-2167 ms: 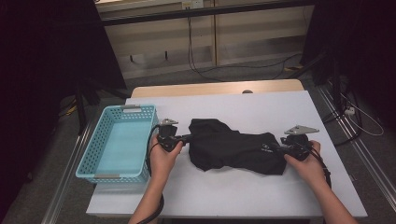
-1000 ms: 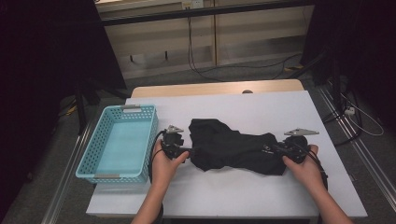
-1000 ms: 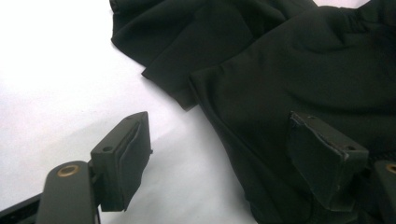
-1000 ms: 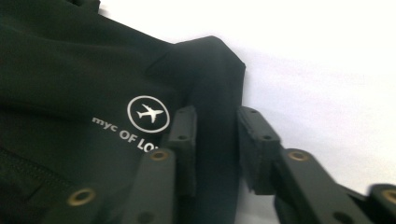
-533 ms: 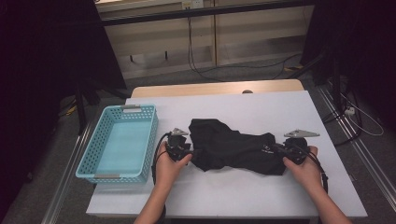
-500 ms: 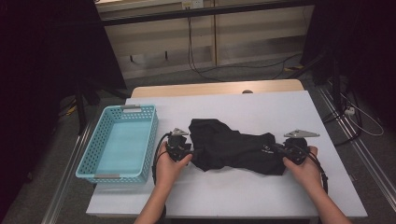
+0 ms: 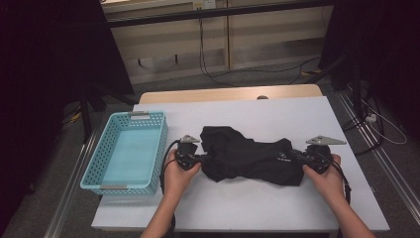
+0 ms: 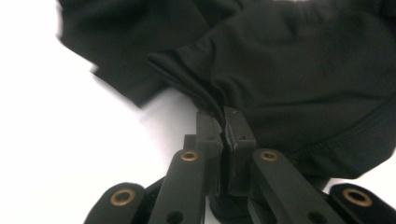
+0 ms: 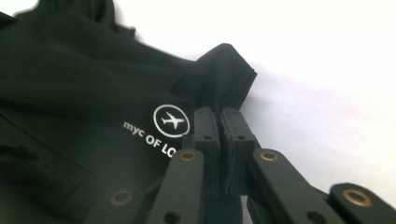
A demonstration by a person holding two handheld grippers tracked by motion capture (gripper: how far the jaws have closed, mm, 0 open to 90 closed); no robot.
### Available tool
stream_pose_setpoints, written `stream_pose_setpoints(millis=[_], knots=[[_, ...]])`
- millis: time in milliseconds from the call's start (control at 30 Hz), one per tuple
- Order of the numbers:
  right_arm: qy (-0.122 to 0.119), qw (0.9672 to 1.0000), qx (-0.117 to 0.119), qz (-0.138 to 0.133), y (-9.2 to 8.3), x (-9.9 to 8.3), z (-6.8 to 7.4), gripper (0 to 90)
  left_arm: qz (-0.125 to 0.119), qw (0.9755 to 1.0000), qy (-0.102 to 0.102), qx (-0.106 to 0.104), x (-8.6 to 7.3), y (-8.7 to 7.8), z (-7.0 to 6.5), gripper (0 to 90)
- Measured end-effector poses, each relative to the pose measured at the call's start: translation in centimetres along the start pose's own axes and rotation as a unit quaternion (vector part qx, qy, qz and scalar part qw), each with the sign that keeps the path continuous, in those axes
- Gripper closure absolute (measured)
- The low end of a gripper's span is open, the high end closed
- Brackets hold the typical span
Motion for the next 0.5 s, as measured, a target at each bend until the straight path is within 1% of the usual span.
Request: stream_pose_setpoints(millis=[33,67,100,167,233,267,300,333,367,467,500], knots=[[-0.001,1.0000,-0.001,-0.009,-0.2,0.2,0.0,86.1,-0.006,1.0000,0.000,0.001,0.2,-0.3,0.1,86.8],[-0.004,0.9998,0.000,-0.018,-0.5,0.5,0.0,86.1,-0.025,0.9997,0.000,0.005,0.7,-1.3,0.3,86.9],[-0.003,0.9995,0.004,-0.032,-0.8,0.8,0.0,86.1,-0.033,0.9994,-0.001,0.005,0.8,-1.6,0.3,86.9],[0.001,0.9988,0.008,-0.049,-1.3,1.3,0.0,86.1,-0.046,0.9989,0.002,0.008,1.3,-2.2,0.3,86.9],[-0.001,0.9980,0.013,-0.062,-1.7,1.7,0.1,86.1,-0.056,0.9983,0.006,0.012,1.6,-2.6,0.3,86.9],[-0.001,0.9976,0.014,-0.067,-1.8,1.9,0.2,86.1,-0.056,0.9983,0.006,0.012,1.6,-2.6,0.3,86.9],[-0.001,0.9976,0.014,-0.067,-1.8,1.9,0.2,86.1,-0.059,0.9981,0.010,0.013,1.7,-2.8,0.3,86.9],[-0.003,0.9973,0.017,-0.072,-2.0,2.0,0.3,86.1,-0.063,0.9978,0.010,0.014,1.8,-3.0,0.3,86.9],[-0.010,0.9964,0.016,-0.082,-2.3,2.4,0.5,86.1,-0.069,0.9974,0.010,0.014,2.0,-3.2,0.3,86.8],[-0.014,0.9952,0.016,-0.096,-2.6,3.0,0.8,86.1,-0.079,0.9966,0.013,0.017,2.3,-3.7,0.5,86.8],[-0.018,0.9946,0.016,-0.101,-2.8,3.2,0.8,86.1,-0.087,0.9960,0.011,0.018,2.4,-3.9,0.6,86.8]])
Point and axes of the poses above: each handheld gripper's, and its own axes: y roughly forward along the jaws, x roughly out of its top, z roughly to its left, the point moved 3 cm from there along y, roughly forward along the jaws, and after that the axes turned 4 degrees about x, right-handed, at the moved point
